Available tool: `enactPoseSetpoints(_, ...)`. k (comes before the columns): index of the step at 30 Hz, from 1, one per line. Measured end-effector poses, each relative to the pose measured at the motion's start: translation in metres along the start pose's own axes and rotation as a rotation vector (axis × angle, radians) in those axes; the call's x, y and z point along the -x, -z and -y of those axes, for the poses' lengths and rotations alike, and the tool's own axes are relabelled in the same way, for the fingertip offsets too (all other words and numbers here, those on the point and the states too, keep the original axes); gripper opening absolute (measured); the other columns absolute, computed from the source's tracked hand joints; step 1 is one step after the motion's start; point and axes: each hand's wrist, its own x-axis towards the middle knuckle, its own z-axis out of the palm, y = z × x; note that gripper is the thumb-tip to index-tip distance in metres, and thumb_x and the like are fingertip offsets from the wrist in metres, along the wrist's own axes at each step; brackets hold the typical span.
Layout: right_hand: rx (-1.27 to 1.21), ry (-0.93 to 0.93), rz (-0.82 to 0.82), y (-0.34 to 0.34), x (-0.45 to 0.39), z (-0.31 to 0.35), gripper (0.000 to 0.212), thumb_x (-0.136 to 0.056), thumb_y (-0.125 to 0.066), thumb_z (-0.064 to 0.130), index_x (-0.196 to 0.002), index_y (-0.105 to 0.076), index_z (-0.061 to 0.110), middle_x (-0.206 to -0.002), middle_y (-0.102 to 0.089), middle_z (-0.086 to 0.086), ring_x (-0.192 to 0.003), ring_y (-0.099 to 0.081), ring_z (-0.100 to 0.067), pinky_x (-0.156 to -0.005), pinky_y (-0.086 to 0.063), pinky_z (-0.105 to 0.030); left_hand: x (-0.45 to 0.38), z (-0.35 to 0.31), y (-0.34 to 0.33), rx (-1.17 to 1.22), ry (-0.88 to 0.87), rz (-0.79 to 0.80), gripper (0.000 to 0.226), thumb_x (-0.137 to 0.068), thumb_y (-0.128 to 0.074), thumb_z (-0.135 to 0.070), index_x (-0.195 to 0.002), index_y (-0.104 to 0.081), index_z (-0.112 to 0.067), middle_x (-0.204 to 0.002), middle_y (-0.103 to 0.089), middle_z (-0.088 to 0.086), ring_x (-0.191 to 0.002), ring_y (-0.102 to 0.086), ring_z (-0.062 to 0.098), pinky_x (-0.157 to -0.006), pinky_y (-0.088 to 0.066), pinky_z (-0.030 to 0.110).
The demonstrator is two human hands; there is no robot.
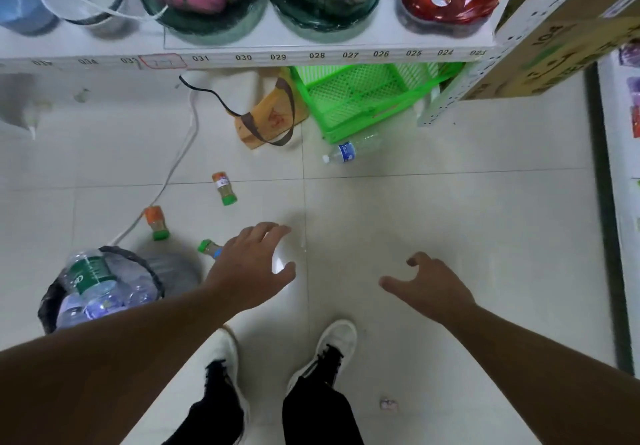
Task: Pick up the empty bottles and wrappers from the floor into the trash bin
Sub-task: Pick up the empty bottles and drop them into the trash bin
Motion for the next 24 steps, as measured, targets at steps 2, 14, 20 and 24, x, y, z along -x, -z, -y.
enactPoseSetpoints(2,0.006,0.0,0.001,0.003,-0.009,0.005,0.1,-0.064,-0.065,0.085,-0.144,-0.051,0.026,-0.139,-0.061,-0.006,-0.12,-0.065,-0.028,-0.097,-0.056,-0.047,-0.007,0.0,-0.001,0.028,0.014,0.003,0.071,-0.085,-0.051,-0.066,-0.15,-0.043,-0.039,-0.151,-0.051,-0.013,-0.134,-0.051,0.018,-0.101,-0.046,0.043)
enactPoseSetpoints(14,0.053,0.077,0.013,0.005,-0.076,0.105,0.106,-0.062,-0.069,0.083,-0.151,-0.046,0.029,-0.142,-0.057,-0.007,-0.127,-0.06,-0.03,-0.1,-0.054,-0.047,-0.061,0.07,0.004,0.091,0.011,0.073,0.079,-0.084,-0.043,-0.068,-0.155,-0.041,-0.033,-0.157,-0.047,-0.007,-0.139,-0.048,0.022,-0.11,-0.045,0.048)
enactPoseSetpoints(20,0.08,0.122,-0.001,0.01,-0.126,0.142,0.103,-0.067,-0.074,0.076,-0.154,-0.043,0.029,-0.148,-0.052,-0.008,-0.128,-0.06,-0.032,-0.101,-0.054,-0.046,-0.095,0.094,-0.012,0.103,0.016,0.046,0.076,-0.087,-0.045,-0.068,-0.154,-0.038,-0.033,-0.155,-0.047,-0.006,-0.135,-0.05,0.023,-0.107,-0.048,0.047)
enactPoseSetpoints(24,0.108,0.143,0.004,0.01,-0.169,0.149,0.102,-0.069,-0.076,0.072,-0.155,-0.04,0.032,-0.152,-0.048,-0.007,-0.13,-0.058,-0.032,-0.102,-0.053,-0.047,-0.12,0.1,-0.035,0.105,0.027,0.023,0.074,-0.087,-0.046,-0.069,-0.153,-0.036,-0.036,-0.153,-0.048,-0.006,-0.134,-0.051,0.023,-0.105,-0.05,0.047)
